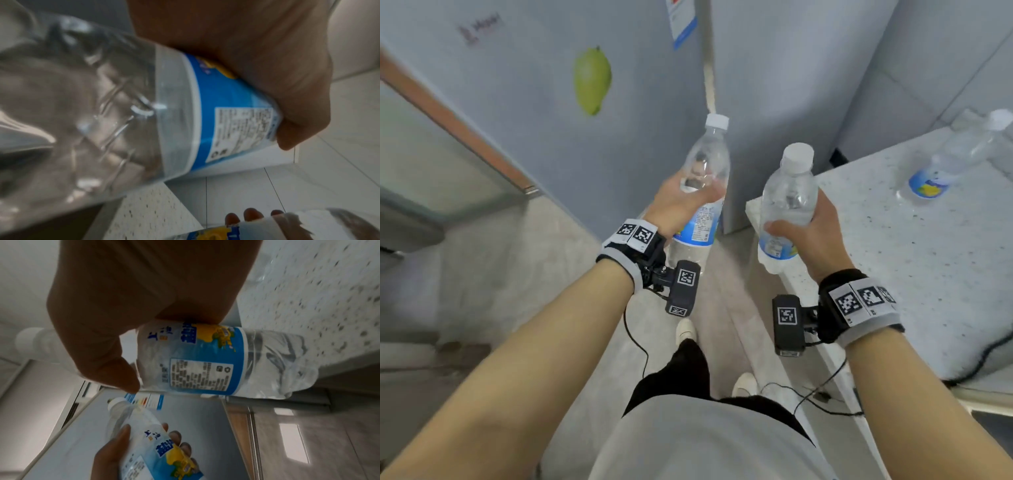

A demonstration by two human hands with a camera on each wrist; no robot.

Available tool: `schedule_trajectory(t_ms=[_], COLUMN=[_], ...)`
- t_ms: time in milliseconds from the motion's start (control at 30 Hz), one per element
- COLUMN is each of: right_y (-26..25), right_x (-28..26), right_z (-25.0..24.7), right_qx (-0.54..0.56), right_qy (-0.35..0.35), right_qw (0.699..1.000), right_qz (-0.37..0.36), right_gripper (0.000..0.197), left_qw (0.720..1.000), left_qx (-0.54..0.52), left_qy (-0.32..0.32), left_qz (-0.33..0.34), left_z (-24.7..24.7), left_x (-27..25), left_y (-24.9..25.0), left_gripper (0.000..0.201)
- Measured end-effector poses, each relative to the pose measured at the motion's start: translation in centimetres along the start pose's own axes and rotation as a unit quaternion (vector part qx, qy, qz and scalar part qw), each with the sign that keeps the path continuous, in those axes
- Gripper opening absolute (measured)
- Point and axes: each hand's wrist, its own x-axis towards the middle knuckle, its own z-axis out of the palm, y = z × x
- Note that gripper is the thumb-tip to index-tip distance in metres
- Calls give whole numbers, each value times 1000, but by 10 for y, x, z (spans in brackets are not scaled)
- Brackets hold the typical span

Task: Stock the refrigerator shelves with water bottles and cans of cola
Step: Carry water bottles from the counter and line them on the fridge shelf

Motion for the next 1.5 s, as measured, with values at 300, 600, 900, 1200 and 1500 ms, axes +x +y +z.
schedule_trajectory(t_ms=[300,600,900,1200,1500], right_y=[-27,-55,-85,-96,-109], right_x=[-5,-12,-2,59,200], right_z=[127,304,486,604,707], right_qx=[-32,-79,-120,-115,-31], right_qy=[-182,-327,-373,-333,-245], right_qw=[982,939,913,931,967], right_qz=[-33,-65,-117,-96,-57], right_gripper=[58,77,62,52,56], left_qw=[988,956,932,929,945], left_qx=[-44,-102,-87,-101,-76], left_qy=[144,275,351,356,318], left_qz=[12,3,28,27,24], left_z=[-135,-284,-446,-561,-671], left_x=[-75,-122,-115,-47,97], left_y=[-49,-106,-151,-178,-159], left_gripper=[29,34,30,35,45])
